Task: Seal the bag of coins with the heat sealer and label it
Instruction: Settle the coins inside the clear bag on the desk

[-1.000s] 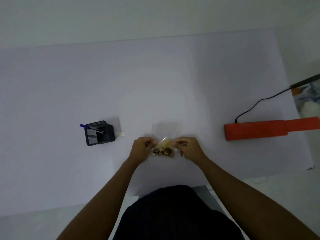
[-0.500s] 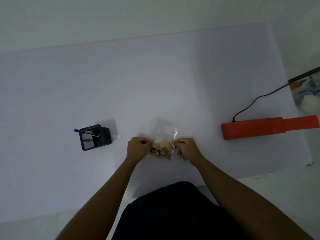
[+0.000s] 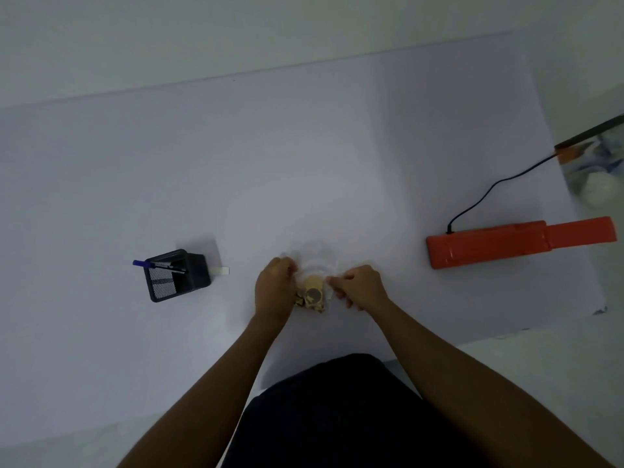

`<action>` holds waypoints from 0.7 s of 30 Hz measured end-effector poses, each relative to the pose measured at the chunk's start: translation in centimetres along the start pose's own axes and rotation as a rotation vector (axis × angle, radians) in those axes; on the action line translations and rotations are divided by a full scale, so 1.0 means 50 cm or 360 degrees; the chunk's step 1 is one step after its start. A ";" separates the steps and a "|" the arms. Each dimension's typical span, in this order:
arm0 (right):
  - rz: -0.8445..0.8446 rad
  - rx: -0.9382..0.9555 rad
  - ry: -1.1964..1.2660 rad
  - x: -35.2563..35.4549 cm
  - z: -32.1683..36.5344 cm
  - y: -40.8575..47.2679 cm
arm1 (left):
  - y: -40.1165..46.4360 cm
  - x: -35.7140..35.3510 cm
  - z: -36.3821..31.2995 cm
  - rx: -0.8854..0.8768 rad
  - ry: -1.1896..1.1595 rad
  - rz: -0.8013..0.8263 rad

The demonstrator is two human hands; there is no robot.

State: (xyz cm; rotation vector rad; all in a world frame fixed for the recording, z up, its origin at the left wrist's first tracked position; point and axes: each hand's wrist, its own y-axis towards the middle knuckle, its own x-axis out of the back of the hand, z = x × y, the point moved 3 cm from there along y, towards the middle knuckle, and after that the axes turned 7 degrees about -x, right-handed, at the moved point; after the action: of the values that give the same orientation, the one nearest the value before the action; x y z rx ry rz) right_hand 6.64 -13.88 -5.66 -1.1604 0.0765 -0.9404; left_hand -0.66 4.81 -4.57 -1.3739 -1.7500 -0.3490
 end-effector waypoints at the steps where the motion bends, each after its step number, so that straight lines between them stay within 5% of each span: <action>1: -0.0011 0.0017 0.0002 0.001 -0.001 -0.001 | 0.000 -0.008 -0.008 -0.0134 0.0064 0.0070; 6: -0.0173 0.0051 0.0248 0.010 -0.010 0.005 | -0.033 -0.040 -0.051 -0.0549 0.0525 0.0405; 9: -0.0235 0.0097 0.0550 0.025 -0.002 0.004 | -0.060 -0.050 -0.065 -0.0556 0.0703 0.0475; 14: 0.0105 0.0148 0.0996 0.023 0.038 0.009 | -0.077 -0.067 -0.079 -0.0439 0.0936 0.0608; 21: 0.0529 0.0042 0.0971 -0.022 0.066 0.034 | -0.084 -0.077 -0.087 -0.0361 0.0940 0.0641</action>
State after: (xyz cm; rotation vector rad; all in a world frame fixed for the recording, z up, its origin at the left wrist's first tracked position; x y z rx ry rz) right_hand 8.60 -10.57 -6.01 -0.7703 0.7243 -0.9614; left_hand -2.34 -2.10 -3.75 -1.5446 -0.9503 -0.6622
